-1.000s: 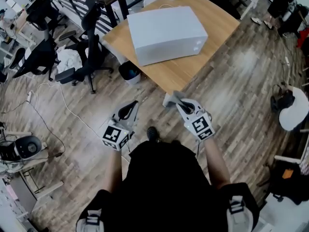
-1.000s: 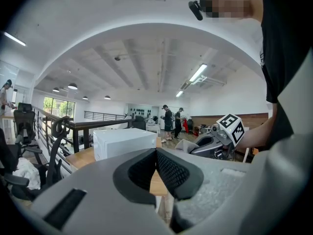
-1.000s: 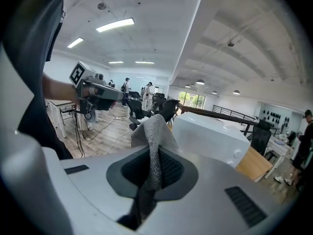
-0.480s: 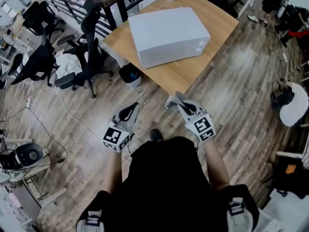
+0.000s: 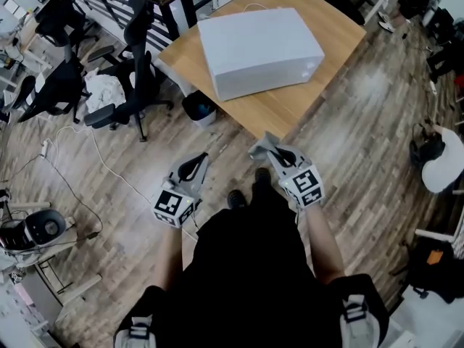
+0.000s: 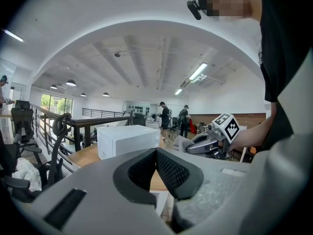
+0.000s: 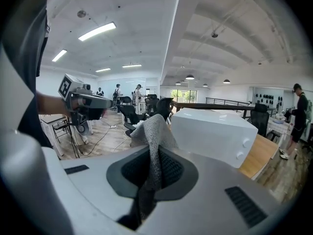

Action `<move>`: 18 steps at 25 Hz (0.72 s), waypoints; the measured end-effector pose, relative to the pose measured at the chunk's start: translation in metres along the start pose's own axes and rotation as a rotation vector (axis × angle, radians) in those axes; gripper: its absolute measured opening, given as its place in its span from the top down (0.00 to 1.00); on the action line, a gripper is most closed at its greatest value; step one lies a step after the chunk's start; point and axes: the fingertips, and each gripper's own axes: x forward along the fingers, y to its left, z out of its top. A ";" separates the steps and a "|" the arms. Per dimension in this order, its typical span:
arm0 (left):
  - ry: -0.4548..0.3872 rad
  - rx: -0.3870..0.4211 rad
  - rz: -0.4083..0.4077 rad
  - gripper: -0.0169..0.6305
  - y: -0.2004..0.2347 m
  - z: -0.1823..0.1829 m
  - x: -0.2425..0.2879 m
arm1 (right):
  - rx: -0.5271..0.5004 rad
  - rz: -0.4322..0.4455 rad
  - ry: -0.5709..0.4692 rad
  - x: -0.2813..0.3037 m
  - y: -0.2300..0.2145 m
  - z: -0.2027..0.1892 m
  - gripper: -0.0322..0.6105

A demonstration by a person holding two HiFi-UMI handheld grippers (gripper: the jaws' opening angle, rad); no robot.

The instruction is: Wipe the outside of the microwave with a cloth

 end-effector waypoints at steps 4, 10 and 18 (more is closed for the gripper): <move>0.013 -0.006 0.036 0.97 0.016 0.008 0.007 | -0.001 0.040 -0.007 0.021 -0.011 0.011 0.93; 0.014 -0.004 0.090 0.97 0.042 0.016 0.023 | -0.022 0.105 -0.006 0.060 -0.030 0.026 0.93; 0.013 -0.029 0.149 0.97 0.066 0.028 0.053 | -0.032 0.182 0.032 0.110 -0.060 0.032 0.93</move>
